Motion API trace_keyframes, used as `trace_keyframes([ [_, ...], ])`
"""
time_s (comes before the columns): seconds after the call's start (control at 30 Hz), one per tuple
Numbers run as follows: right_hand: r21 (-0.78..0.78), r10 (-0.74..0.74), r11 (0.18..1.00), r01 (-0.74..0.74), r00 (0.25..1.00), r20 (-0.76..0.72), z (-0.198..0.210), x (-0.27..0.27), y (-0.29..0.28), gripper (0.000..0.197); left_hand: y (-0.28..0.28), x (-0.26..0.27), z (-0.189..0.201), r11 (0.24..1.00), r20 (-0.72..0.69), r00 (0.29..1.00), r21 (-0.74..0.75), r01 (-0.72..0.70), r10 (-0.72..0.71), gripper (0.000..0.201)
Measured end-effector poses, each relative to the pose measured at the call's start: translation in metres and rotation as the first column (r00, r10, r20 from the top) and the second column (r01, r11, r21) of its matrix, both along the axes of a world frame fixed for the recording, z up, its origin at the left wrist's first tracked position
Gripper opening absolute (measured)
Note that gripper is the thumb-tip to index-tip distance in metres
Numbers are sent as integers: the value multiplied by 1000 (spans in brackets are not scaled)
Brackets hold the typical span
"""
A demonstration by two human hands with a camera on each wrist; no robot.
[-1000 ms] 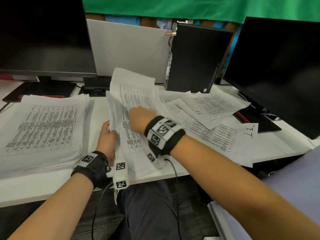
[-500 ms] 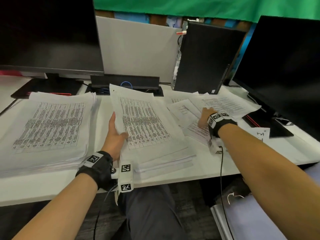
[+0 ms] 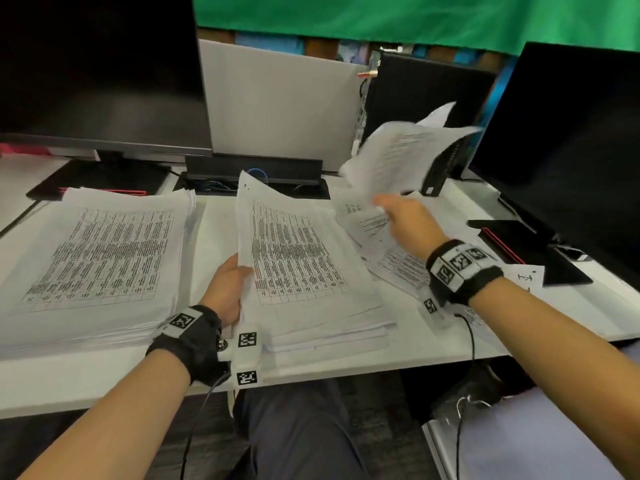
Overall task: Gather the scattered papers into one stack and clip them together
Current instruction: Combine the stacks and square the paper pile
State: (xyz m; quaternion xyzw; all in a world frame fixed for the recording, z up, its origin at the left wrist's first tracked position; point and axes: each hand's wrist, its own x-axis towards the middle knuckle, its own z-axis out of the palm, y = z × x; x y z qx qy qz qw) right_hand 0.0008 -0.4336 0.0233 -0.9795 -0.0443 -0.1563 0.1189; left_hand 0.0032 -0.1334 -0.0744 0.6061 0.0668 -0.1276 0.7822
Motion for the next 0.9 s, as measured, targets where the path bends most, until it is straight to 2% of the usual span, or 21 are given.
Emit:
trace_keyframes([
  [0.1, -144, 269, 948, -284, 956, -116, -9, -36, 27, 52, 0, -1, 6, 990, -85, 996, -141, -15, 3, 34],
  [0.17, -183, 344, 907, -379, 919, -194, -19, -48, 34, 57, 0, -2, 10, 974, -117, 993, -228, -4, -23, 46],
  [0.23, -195, 401, 869, -455, 878, -262, -29, -53, 37, 58, 2, -4, 14, 968, -101, 992, -247, 45, -72, 58],
  [0.33, -165, 410, 853, -496, 830, -377, -43, -58, 41, 64, 4, -8, 17, 966, -81, 987, -229, 119, -141, 64],
  [0.37, -128, 404, 859, -496, 810, -424, -46, -59, 42, 66, 3, -10, 19, 974, -81, 987, -187, 125, -142, 54],
  [0.43, 8, 401, 887, -462, 760, -511, -46, -60, 42, 57, 1, -11, 19, 995, -75, 993, -57, 87, -91, 27],
  [0.47, 73, 400, 896, -437, 726, -559, -42, -60, 41, 55, 2, -9, 16, 998, -56, 996, 5, 70, -70, 28],
  [0.5, 143, 391, 911, -387, 700, -597, -36, -59, 38, 63, 1, -6, 12, 997, -39, 997, 32, 69, -68, 35],
  [0.53, 206, 362, 931, -300, 712, -601, -28, -56, 32, 72, 2, -4, 8, 997, -27, 998, 35, 63, -62, 41],
  [0.6, 257, 212, 964, -71, 788, -577, -16, -46, 9, 76, 4, -3, 5, 999, -9, 999, 4, 31, -31, 48],
  [0.63, 168, 78, 985, 29, 798, -598, -13, -42, -6, 78, 4, -3, 4, 999, -2, 1000, -34, 13, -13, 49],
  [0.67, -4, -79, 995, 100, 764, -640, -14, -37, -22, 86, 5, -3, 4, 998, -2, 1000, -65, -10, 10, 49],
  [0.73, -331, -342, 934, 136, 612, -713, -22, -34, -44, 103, 7, -3, 5, 992, -11, 999, -122, -42, 41, 48],
  [0.77, -410, -405, 904, 122, 549, -731, -26, -35, -49, 108, 9, -2, 4, 988, -15, 999, -150, -44, 43, 48],
  [0.8, -434, -425, 894, 113, 520, -741, -29, -35, -50, 109, 11, -1, 4, 984, -27, 999, -173, -51, 47, 48],
  [0.9, -422, -403, 900, 107, 571, -715, -35, -36, -46, 95, 16, 4, -1, 975, -58, 997, -214, -60, 49, 52],
])
